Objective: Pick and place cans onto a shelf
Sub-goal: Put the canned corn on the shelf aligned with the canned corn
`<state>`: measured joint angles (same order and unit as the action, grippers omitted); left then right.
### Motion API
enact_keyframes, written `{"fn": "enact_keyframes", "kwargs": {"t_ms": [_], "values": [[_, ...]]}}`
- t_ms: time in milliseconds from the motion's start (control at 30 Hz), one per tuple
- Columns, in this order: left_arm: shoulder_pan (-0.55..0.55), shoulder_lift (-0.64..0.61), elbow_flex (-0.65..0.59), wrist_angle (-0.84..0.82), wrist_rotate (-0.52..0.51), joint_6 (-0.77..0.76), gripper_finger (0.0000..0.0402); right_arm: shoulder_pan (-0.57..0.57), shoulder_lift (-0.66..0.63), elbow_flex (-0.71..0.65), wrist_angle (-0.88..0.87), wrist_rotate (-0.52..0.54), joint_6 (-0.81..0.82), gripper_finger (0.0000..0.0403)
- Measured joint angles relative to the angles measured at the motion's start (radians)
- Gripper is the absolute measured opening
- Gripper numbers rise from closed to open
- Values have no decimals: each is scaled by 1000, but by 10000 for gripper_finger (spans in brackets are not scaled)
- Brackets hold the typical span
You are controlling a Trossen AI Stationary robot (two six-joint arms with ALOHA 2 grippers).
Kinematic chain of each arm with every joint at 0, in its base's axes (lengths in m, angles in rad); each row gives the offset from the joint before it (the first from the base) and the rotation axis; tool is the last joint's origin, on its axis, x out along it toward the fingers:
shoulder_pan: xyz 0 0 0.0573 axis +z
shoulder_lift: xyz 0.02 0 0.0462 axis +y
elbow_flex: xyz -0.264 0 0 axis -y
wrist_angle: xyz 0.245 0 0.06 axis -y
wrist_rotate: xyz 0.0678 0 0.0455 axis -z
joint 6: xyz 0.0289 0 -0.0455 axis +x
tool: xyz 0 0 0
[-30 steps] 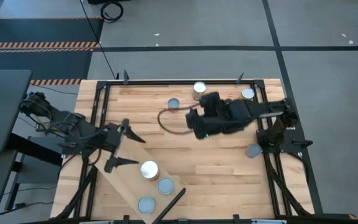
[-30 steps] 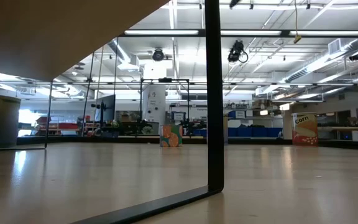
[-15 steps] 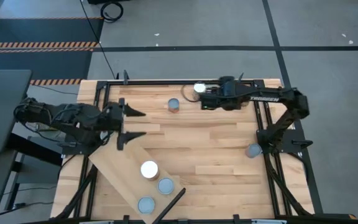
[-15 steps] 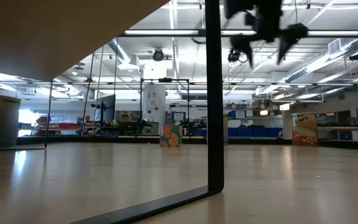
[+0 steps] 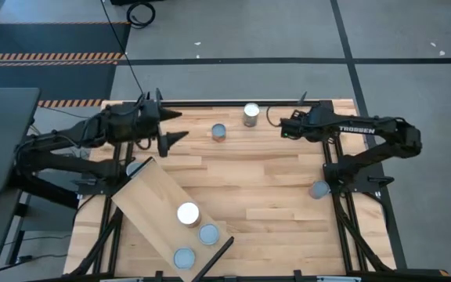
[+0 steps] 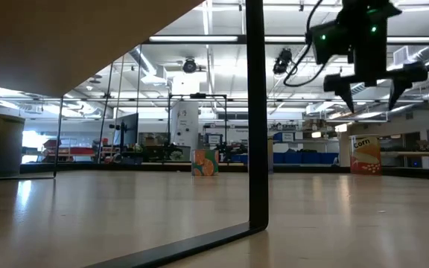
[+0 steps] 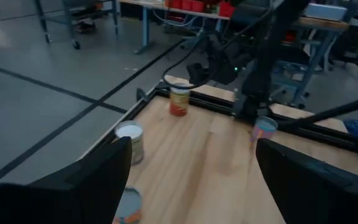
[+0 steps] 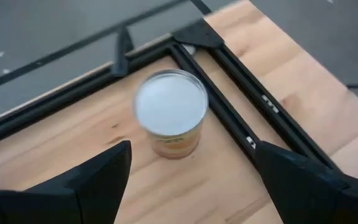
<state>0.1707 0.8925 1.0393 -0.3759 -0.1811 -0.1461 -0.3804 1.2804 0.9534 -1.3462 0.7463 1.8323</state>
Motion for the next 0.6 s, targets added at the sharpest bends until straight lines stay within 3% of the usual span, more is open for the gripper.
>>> {"fn": "enact_keyframes", "kwargs": {"t_ms": [267, 600], "values": [[156, 11, 0, 7, 134, 71, 348, -185, 10, -13, 180, -58, -103, 351], [248, 12, 0, 13, 161, 141, 348, -387, 10, -13, 324, -130, -243, 379]]}}
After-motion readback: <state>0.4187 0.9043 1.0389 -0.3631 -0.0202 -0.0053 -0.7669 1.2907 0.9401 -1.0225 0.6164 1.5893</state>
